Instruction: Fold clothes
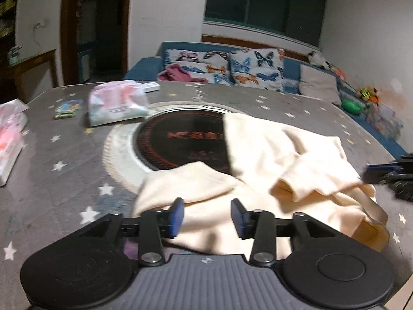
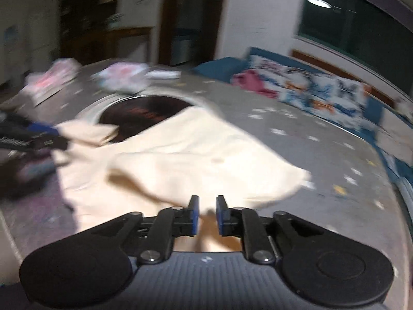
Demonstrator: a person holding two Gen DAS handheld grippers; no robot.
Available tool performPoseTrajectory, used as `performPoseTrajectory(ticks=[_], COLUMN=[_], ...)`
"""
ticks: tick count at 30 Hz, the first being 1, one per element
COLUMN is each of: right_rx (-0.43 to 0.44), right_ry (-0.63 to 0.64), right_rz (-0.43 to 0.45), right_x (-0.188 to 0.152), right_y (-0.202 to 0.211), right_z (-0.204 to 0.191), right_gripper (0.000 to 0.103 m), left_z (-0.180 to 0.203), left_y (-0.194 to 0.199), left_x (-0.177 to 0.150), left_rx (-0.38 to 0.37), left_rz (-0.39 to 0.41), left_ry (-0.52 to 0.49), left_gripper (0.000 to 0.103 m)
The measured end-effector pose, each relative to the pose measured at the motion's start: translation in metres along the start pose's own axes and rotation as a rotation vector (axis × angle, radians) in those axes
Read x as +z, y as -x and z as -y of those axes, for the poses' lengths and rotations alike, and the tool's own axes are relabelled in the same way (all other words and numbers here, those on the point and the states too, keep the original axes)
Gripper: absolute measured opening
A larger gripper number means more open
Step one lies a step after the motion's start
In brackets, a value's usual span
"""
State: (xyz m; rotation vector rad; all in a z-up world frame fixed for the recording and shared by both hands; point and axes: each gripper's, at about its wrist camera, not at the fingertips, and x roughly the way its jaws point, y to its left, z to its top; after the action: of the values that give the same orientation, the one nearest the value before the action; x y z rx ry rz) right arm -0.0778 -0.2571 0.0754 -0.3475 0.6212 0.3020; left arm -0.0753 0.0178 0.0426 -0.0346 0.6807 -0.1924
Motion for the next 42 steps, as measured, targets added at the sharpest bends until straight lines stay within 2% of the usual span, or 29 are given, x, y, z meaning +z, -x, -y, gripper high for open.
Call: performPoseTrajectory(ticks=[2,8,10,11,12,13,15,21,26,30,34,39,41,42], right_rx=[0.026,0.105,0.112,0.105,0.099,0.092,0.08,-0.073,-0.256,-0.391,-0.498,-0.557,-0.558,-0.529], right_ry=[0.055,0.218,0.238,0.23,0.222,0.214,0.199,0.066,-0.051,-0.147,-0.243,-0.337,-0.348,-0.347], right_rz=[-0.003,-0.014,-0.014,-0.013,-0.012,-0.011,-0.009,0.124,0.159,0.112,0.012,-0.098,-0.103,-0.092], right_x=[0.003,0.011,0.013,0.014,0.014,0.015,0.016,0.022,0.012,-0.011,-0.038,-0.068,-0.073,-0.073], right_y=[-0.009,-0.037,-0.043,-0.044,-0.045,-0.046,-0.047,-0.001,0.04,0.056,0.056,0.042,0.041,0.042], right_z=[-0.02,-0.079,-0.087,-0.085,-0.083,-0.08,-0.076,-0.023,0.034,0.074,0.108,0.135,0.128,0.125], right_gripper=[0.04,0.04,0.037,0.032,0.024,0.006,0.003,0.002,0.002,0.002,0.002,0.008,0.01,0.012], left_z=[0.006,0.014,0.015,0.015,0.015,0.015,0.016,0.029,0.052,0.072,0.087,0.101,0.103,0.103], left_y=[-0.005,-0.016,-0.017,-0.017,-0.017,-0.017,-0.016,-0.017,-0.019,-0.025,-0.028,-0.033,-0.032,-0.031], left_x=[-0.001,-0.007,-0.008,-0.008,-0.008,-0.008,-0.008,-0.003,0.003,0.004,0.0,-0.011,-0.015,-0.016], left_rx=[-0.01,-0.023,-0.025,-0.025,-0.025,-0.026,-0.028,-0.055,-0.108,-0.15,-0.188,-0.221,-0.232,-0.241], left_rz=[-0.011,-0.042,-0.045,-0.046,-0.047,-0.047,-0.047,-0.05,-0.042,-0.052,-0.072,-0.106,-0.107,-0.109], left_ry=[-0.014,-0.044,-0.048,-0.05,-0.051,-0.052,-0.054,-0.09,-0.156,-0.206,-0.27,-0.345,-0.367,-0.374], left_gripper=[0.049,0.05,0.052,0.052,0.052,0.052,0.052,0.053,0.053,0.053,0.054,0.054,0.054,0.054])
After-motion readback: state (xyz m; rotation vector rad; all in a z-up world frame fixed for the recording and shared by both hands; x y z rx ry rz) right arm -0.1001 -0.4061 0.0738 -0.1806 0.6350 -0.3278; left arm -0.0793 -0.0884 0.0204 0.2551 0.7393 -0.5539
